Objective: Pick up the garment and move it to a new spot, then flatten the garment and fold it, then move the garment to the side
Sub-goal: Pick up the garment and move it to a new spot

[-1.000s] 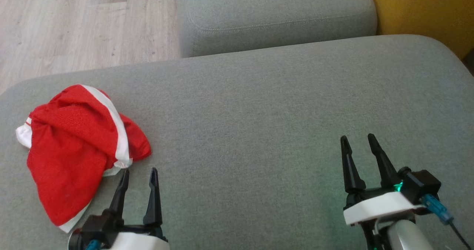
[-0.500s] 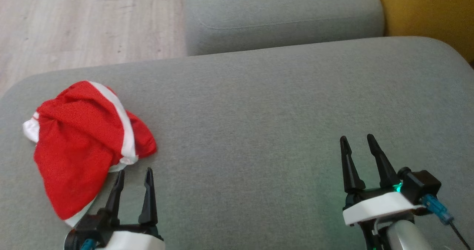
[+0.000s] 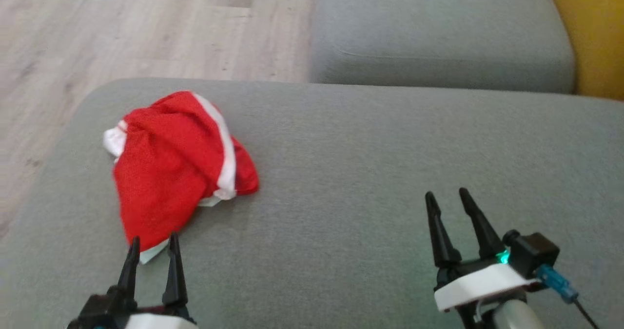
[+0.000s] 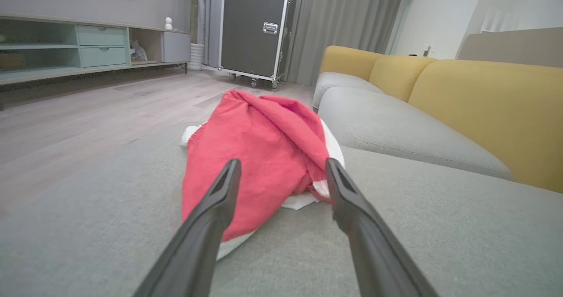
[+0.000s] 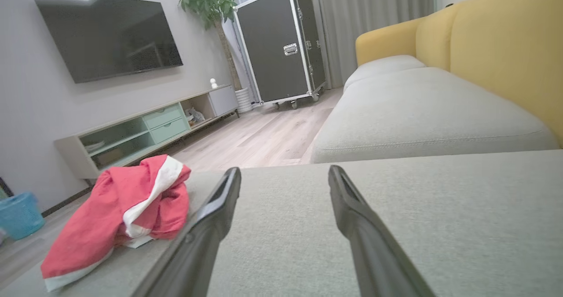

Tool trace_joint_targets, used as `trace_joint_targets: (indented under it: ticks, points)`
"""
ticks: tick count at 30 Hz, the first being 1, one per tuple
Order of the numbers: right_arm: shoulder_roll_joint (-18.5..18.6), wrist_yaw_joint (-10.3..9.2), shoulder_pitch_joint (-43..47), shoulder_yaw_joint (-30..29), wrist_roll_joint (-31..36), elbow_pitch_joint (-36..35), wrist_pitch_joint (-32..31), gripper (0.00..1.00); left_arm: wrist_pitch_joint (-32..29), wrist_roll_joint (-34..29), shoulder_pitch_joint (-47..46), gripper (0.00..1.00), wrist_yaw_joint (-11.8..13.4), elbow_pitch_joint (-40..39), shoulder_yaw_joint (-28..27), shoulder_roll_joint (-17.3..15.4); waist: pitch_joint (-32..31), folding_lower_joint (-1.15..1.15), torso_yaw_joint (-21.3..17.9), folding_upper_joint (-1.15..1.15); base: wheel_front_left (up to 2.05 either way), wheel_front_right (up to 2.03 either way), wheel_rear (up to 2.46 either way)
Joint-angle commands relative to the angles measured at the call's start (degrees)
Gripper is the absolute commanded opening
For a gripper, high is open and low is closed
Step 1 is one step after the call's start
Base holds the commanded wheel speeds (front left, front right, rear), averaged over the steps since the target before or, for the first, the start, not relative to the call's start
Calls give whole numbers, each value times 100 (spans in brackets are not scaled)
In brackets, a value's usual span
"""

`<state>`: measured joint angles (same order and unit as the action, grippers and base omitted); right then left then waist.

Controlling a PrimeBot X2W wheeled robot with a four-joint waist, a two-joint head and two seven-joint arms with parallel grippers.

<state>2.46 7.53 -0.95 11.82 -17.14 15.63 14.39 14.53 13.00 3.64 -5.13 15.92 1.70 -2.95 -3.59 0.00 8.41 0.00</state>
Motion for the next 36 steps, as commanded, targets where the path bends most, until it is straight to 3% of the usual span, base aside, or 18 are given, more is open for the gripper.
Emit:
trace_joint_targets:
  ticks: [1, 12, 20, 26, 36]
  points:
    - [42, -4, -99, 197, -54, -173, 61, 100, 47, -69, -73, 100, -34, -169, -223, 7, -120, 0, 281, 0, 0, 0, 0]
    - [42, -4, -10, 379, -187, -132, 61, 100, 47, -128, 134, 100, -82, -252, -441, 7, -226, 0, 718, 0, 0, 0, 0]
    - [42, -4, -71, 379, -292, -81, 61, 100, 47, -258, 15, 100, -86, -317, -539, -79, -52, 0, 578, 0, 0, 0, 0]
    - [42, -4, -187, 342, -228, -151, 61, 100, -164, -572, -820, 100, -156, 4, -302, -608, 307, 0, 349, 0, 0, 0, 0]
    - [42, -4, -630, 201, -38, -207, 61, 100, -2489, -309, -3393, 100, -234, 1159, 919, -1841, 1239, 0, -36, 0, 0, 0, 0]
